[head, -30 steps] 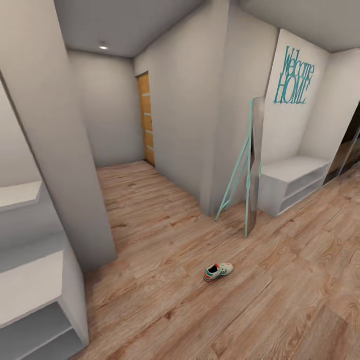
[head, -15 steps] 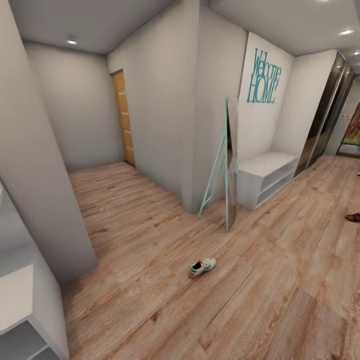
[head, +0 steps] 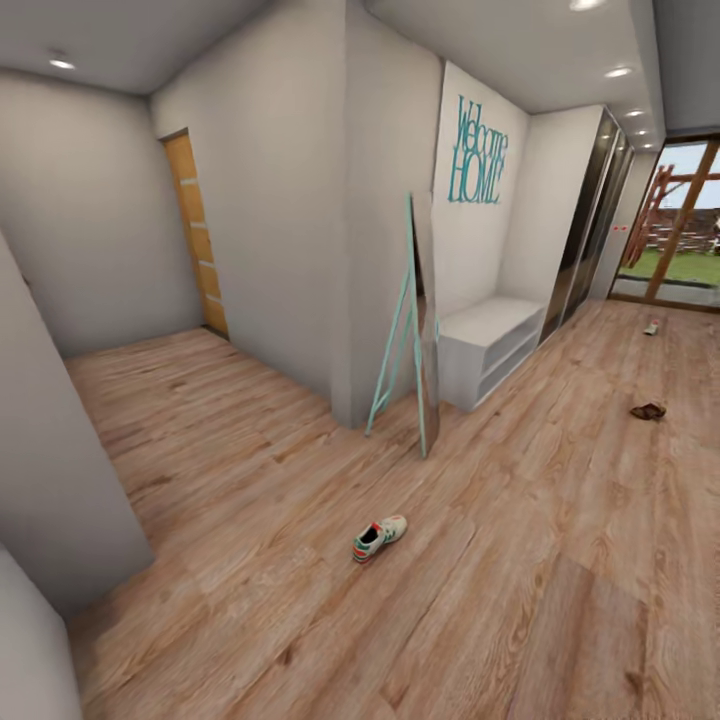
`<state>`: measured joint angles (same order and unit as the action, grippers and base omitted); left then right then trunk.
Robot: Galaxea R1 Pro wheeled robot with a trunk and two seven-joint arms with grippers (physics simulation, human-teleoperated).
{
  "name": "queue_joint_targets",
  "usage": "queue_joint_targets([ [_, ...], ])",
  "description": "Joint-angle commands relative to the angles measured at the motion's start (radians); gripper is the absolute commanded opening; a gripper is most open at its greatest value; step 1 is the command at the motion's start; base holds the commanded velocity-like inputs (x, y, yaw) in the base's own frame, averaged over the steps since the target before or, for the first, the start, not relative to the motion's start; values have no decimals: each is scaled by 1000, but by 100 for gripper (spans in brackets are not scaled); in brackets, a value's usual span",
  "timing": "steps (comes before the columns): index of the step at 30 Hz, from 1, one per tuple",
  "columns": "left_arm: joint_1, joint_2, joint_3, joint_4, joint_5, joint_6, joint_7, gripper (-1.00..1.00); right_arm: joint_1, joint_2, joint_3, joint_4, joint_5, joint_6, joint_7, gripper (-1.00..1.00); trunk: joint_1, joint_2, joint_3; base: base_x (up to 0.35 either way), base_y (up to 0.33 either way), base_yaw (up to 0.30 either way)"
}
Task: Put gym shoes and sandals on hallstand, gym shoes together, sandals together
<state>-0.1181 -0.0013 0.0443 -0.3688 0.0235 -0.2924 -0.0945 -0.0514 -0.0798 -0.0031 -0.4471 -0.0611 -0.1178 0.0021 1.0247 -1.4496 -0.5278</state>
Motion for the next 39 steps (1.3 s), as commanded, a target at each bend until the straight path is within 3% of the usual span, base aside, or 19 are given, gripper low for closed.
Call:
queue_joint_targets([
  [1,-1,0,5,1,3,-2,-8,100,0,0,0,1,-6,-3,0,100,0,0,-2,224,219,-267],
  [19,0,0,2,1,-3,-2,-8,100,0,-1,1,2,-4,-3,3,100,0,0,-12,233,259,-253],
  [32,-1,0,3,1,-2,-2,-8,100,-1,-4,-1,41,-2,-6,3,100,0,0,-13,239,254,-35],
  [39,-1,0,3,1,-4,-2,-8,100,-1,-4,-1,50,-4,-55,-2,100,0,0,-13,240,253,-1],
])
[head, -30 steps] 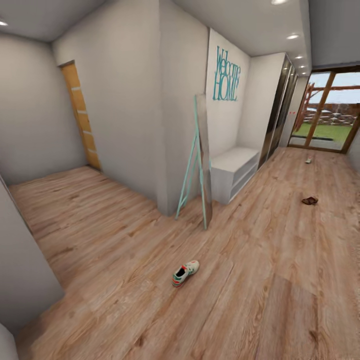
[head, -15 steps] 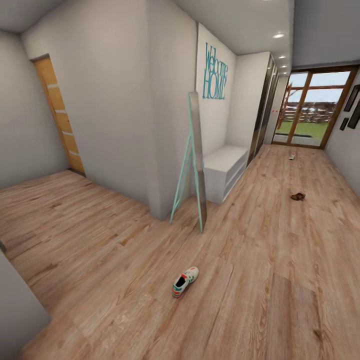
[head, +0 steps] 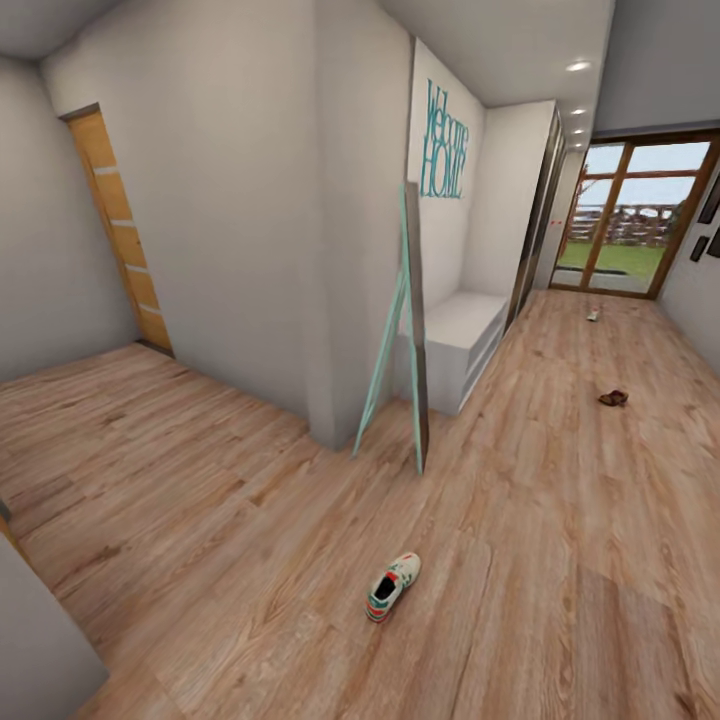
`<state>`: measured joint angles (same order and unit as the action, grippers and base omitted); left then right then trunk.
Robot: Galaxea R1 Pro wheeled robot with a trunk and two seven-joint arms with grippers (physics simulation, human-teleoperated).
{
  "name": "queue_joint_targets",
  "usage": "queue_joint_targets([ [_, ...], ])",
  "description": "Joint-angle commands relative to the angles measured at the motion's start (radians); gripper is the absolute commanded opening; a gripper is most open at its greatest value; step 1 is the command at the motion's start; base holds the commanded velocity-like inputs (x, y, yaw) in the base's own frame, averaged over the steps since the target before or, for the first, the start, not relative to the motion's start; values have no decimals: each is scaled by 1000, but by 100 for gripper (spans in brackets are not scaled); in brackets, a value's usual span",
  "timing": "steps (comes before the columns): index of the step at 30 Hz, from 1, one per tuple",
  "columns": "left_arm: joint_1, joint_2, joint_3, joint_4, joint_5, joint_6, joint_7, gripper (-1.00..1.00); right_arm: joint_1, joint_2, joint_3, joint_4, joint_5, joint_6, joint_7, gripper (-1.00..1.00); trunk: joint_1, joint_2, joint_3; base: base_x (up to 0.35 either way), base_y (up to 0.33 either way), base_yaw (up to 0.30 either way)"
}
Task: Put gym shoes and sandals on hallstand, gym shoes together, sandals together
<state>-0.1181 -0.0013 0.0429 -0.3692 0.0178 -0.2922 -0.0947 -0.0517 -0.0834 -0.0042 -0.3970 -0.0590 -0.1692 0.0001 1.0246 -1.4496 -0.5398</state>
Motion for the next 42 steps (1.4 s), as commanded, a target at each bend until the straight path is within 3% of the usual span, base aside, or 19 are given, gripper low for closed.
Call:
queue_joint_targets([
  [1,-1,0,5,1,1,-2,-8,100,0,0,-1,0,-6,-5,-1,100,0,0,-1,240,253,0],
  [13,0,0,5,1,3,-2,-8,100,0,2,-2,1,-8,-15,-3,100,0,0,-1,217,218,-127],
  [42,-1,1,6,1,7,-2,-7,100,0,2,-2,0,-9,-15,-3,100,0,0,-1,26,10,-295],
])
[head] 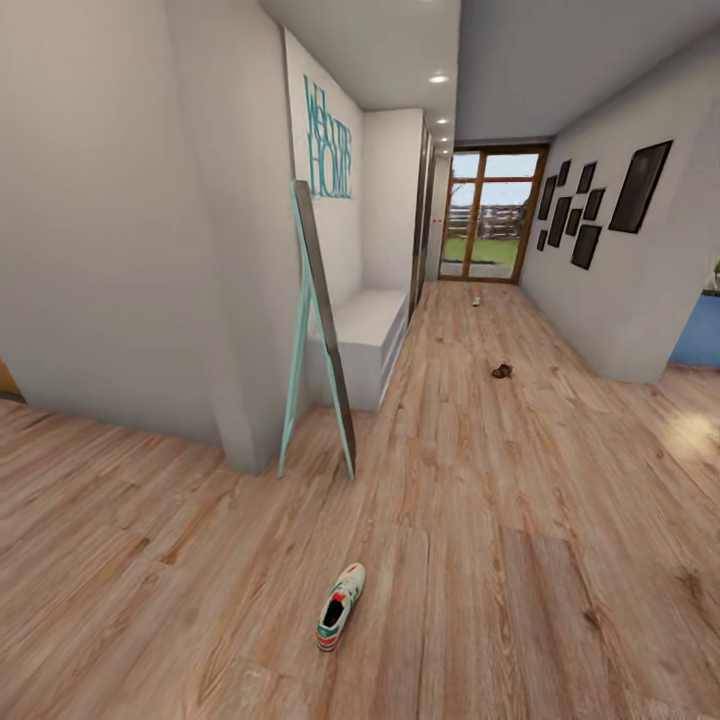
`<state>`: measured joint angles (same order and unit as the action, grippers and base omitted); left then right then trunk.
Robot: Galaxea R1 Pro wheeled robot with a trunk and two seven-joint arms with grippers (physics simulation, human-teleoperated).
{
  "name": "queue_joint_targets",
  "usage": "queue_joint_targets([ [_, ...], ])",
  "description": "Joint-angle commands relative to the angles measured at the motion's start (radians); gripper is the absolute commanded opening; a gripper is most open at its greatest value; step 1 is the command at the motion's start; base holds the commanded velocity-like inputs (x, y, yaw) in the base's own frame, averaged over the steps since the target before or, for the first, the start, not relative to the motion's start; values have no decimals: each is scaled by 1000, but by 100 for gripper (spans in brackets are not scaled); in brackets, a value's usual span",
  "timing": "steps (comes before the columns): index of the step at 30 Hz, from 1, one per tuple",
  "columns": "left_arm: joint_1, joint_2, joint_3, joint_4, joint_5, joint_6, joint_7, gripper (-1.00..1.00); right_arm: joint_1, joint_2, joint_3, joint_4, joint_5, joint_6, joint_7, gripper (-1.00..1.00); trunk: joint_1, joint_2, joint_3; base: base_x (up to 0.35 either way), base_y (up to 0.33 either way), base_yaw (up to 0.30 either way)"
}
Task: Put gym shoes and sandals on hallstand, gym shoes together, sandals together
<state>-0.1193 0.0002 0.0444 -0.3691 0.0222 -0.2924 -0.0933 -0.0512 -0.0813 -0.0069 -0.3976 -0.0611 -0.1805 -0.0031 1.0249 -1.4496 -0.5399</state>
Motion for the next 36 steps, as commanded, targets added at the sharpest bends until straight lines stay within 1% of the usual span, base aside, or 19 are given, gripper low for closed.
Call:
queue_joint_targets([
  [1,0,0,5,0,2,-2,-8,100,-1,0,1,1,-6,-4,0,100,0,0,-1,82,0,-112],
  [18,0,0,5,0,2,-2,-8,100,0,0,1,0,-6,-4,-1,100,0,0,-1,91,0,-51],
  [29,0,0,5,0,2,-2,-9,100,-1,0,1,0,-6,-4,-1,100,0,0,-1,271,0,-5],
  [36,0,0,5,1,2,-2,-9,100,0,0,1,0,-6,-4,0,100,0,0,-1,95,0,-12],
])
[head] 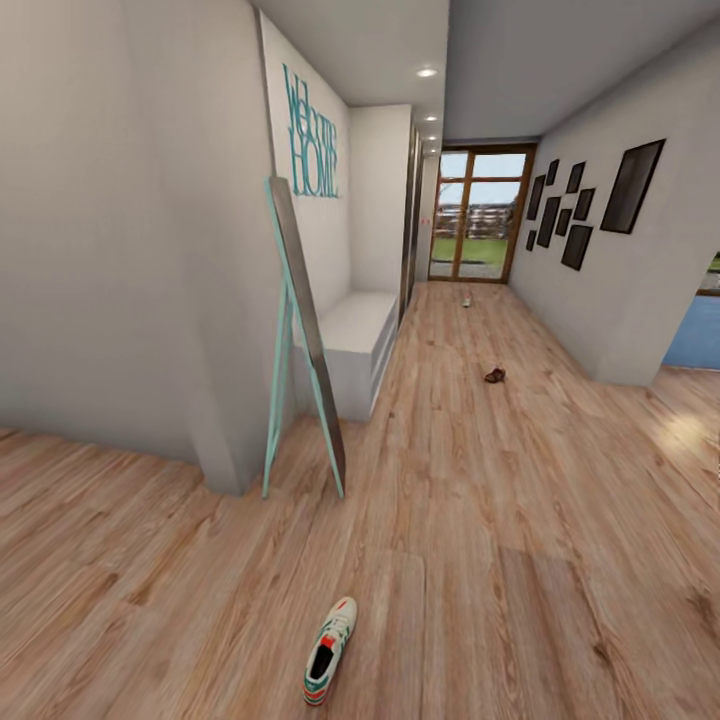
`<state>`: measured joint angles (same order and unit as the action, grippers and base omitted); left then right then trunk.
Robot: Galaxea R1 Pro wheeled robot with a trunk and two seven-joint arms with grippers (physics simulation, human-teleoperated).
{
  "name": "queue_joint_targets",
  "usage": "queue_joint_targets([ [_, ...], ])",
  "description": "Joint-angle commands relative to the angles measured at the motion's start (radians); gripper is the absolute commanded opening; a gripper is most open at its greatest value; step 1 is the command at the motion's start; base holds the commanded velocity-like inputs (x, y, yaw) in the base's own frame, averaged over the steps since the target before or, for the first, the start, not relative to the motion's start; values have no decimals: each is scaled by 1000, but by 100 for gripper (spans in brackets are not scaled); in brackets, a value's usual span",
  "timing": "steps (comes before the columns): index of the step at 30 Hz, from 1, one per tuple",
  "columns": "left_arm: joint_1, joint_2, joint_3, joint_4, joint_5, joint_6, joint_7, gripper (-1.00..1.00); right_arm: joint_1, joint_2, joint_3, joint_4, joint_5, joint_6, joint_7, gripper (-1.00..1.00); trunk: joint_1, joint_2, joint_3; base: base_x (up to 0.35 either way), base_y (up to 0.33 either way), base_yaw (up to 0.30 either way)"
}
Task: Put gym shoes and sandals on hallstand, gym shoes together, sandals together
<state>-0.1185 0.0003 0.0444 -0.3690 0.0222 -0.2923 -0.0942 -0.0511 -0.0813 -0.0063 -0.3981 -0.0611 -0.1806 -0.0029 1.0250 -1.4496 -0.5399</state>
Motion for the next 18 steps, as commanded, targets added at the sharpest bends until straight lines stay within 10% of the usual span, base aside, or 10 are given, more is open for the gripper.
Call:
queue_joint_targets([
  [1,-1,0,5,1,2,-2,-8,100,-1,0,1,1,-6,-3,0,100,0,0,-1,29,0,-91],
  [18,-2,1,6,-1,-1,-2,0,100,-1,-1,0,1,-6,-5,-1,100,0,0,-1,6,0,-225],
])
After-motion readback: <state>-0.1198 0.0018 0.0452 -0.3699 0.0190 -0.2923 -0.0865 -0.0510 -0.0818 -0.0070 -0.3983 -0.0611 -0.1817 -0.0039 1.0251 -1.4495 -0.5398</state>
